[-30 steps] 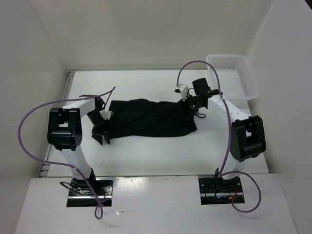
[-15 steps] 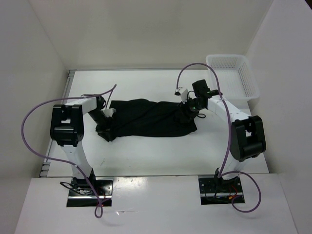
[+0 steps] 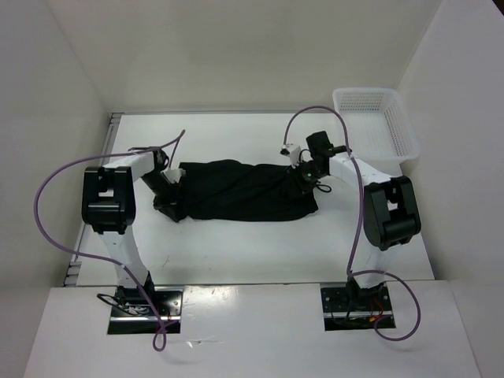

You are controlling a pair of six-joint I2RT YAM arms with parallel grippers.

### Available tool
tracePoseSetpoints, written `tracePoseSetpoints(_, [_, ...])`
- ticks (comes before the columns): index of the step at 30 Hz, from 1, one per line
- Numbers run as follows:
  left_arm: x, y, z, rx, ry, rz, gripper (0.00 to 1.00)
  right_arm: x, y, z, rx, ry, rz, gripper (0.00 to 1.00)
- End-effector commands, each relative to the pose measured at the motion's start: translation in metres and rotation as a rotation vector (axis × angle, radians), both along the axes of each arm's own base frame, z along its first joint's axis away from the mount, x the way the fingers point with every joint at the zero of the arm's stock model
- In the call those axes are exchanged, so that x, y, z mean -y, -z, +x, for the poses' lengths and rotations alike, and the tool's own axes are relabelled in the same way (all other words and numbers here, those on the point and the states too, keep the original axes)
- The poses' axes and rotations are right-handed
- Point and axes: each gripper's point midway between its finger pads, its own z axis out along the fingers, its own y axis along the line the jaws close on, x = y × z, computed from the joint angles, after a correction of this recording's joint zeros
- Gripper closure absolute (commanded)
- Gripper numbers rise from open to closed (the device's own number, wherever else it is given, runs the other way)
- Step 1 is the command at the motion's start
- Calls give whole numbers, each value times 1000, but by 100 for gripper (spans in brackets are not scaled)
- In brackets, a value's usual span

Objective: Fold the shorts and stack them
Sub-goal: Fold the shorts

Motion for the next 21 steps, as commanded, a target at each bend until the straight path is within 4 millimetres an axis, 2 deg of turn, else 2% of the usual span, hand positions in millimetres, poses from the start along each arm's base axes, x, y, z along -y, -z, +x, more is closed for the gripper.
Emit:
tracePoseSetpoints(1, [-2,-12,14,18,-7,-6,100,-16,-17,30,63,41,66,71])
tracePoseSetpoints(2, [-2,-19,14,21,-7,-6,100,-13,-16,31,68,49,50,80])
tracePoseSetpoints(3, [-3,-27,24,49,-7,-5,100,-13,-21,39,98,55,48,88])
tracePoseSetpoints(5, [-9,-36,30,59,-13,17,100,-15,-38,55,153,62,49,100])
tracePoseSetpoints(6, [-11,-40,35,72,-12,28,100,-10,-44,60,175,52,42,100])
tracePoseSetpoints(7, [-14,-49,45,107,-11,40,100,-10,-61,68,201,46,63,100])
tracePoseSetpoints(9, [-20,-57,50,119,-7,74,100,-2,-81,83,232,53,100,100])
tracePoseSetpoints(10, [-23,-61,55,123,-5,96,100,5,-86,85,233,60,101,100])
tracePoseSetpoints(13, [-28,-69,64,130,-3,121,100,8,-102,97,284,45,105,100])
tracePoseSetpoints(14, [-28,-70,72,143,-4,121,100,13,-101,102,284,57,104,100])
tracePoseSetpoints(15, [-31,-82,89,196,-6,134,100,15,-109,115,304,87,117,100])
tracePoseSetpoints(16, [-32,-81,98,198,-6,135,100,14,-112,122,316,97,126,100])
tracePoseSetpoints(17, [-38,-86,112,232,-17,148,100,16,-129,139,372,115,142,100])
tracePoseSetpoints(18, [-41,-98,144,316,-23,163,100,22,-135,150,385,167,144,100])
tracePoseSetpoints(19, [-44,-104,162,364,-26,175,100,26,-132,166,399,197,148,100])
tracePoseSetpoints(20, [-47,-113,185,432,-32,190,100,26,-150,181,448,218,162,100])
tracePoseSetpoints(21, [-53,-100,206,444,-35,217,100,42,-155,195,470,275,150,100])
